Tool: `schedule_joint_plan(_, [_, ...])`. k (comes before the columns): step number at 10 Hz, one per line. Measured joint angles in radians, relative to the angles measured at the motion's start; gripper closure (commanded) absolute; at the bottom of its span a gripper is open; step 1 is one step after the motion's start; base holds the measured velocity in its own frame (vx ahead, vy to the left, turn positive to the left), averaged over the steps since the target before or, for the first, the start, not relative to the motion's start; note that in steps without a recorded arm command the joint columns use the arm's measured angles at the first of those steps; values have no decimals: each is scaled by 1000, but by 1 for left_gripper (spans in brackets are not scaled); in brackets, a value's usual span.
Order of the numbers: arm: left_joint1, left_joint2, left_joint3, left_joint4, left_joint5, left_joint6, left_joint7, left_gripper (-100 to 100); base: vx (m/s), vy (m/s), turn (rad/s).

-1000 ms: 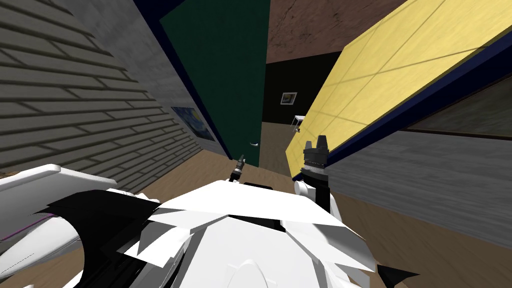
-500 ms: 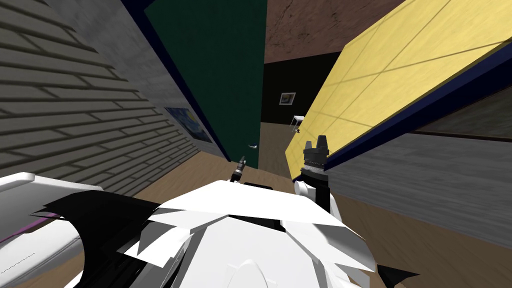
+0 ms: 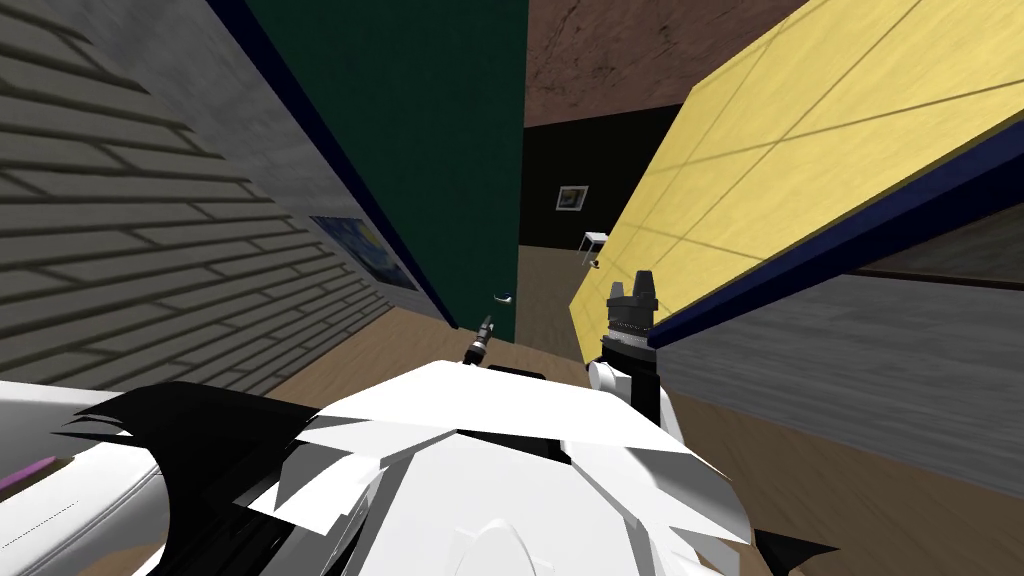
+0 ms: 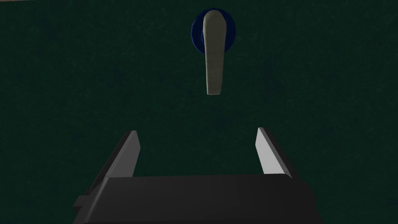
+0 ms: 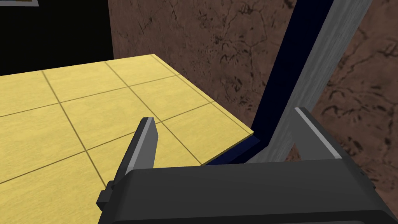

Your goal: Push the door open

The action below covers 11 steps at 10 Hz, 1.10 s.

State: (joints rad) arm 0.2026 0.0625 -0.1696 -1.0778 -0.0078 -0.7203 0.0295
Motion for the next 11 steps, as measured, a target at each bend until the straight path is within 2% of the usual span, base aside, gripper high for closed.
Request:
schedule_joint_plan(2, [-10,-5,-3,36,0,-9,2,-100,83,3,-22])
schedule_joint_plan(8, [-30,1,10,63,4,-12,-2,-100,183,-20,-23])
schedule_joint_plan(11, [-42,-8,18,80,7,-13,-5,-100,187,-12,-24])
